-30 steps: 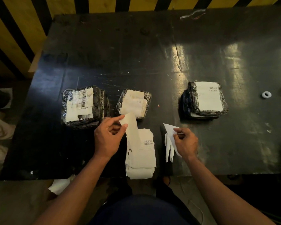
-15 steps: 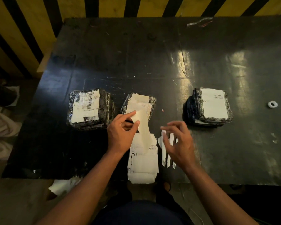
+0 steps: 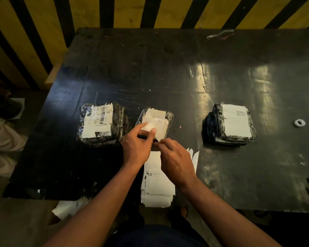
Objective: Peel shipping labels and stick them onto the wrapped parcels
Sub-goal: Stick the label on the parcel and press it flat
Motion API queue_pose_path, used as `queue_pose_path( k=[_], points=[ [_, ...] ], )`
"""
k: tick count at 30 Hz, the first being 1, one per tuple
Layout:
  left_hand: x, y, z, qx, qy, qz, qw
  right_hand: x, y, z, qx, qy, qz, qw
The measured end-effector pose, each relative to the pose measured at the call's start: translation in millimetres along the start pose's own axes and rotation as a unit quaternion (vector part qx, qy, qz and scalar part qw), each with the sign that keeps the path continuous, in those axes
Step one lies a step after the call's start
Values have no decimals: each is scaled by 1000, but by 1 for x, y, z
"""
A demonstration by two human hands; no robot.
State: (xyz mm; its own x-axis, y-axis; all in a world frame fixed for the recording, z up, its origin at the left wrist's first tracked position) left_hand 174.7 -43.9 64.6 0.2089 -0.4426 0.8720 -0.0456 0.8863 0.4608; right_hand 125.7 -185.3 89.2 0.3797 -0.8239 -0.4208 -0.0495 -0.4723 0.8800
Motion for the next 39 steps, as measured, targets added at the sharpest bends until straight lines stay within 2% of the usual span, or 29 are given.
queue_pose_path(
  k=[3, 6, 8, 11, 13, 15, 19, 23, 28, 34, 39],
  points=[
    [-4, -3, -2, -27, 12, 33, 999, 8, 11, -5, 12, -19, -42, 999],
    [-14, 2, -2, -20, 42, 88, 995, 30, 18, -6, 22, -86, -132, 987],
    [-27, 3, -3, -35, 80, 107, 990, 47, 22, -5, 44, -128, -230, 964],
    [-36, -12, 2, -129, 123, 220, 959, 71, 24, -2, 48, -202, -343, 916],
    [-34, -21, 6, -172, 122, 280, 937, 83, 18, 2, 39, -241, -409, 879],
    [-31, -23, 5, -172, 116, 299, 931, 88, 14, 7, 38, -258, -455, 852],
    [-28, -22, -1, -156, 97, 267, 946, 94, 5, 15, 27, -284, -455, 843],
    [-39, -21, -6, -151, 61, 164, 973, 102, -20, 27, -3, -342, -406, 847],
    [-60, -25, -3, -139, 33, 63, 988, 107, -49, 43, -31, -402, -363, 840],
    [-63, -31, -13, -115, 3, -7, 993, 112, -56, 32, 0, -426, -277, 861],
    [-51, -31, -54, -94, -14, -49, 994, 124, -66, 1, 29, -431, -299, 851]
  ],
)
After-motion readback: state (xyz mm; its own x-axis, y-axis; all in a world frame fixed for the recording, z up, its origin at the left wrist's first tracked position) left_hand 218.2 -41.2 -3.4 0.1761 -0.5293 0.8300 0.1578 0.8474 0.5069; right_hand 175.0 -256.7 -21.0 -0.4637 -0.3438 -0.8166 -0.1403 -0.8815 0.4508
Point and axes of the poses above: each hand's wrist, its own z-axis away from the middle knuckle, its own y-axis out of the back of the hand, x = y × z, the point moved 8 cm from there along -z, towards the middle knuckle, and after that the axes turned 7 degrees about -x, right-handed, at the moved point
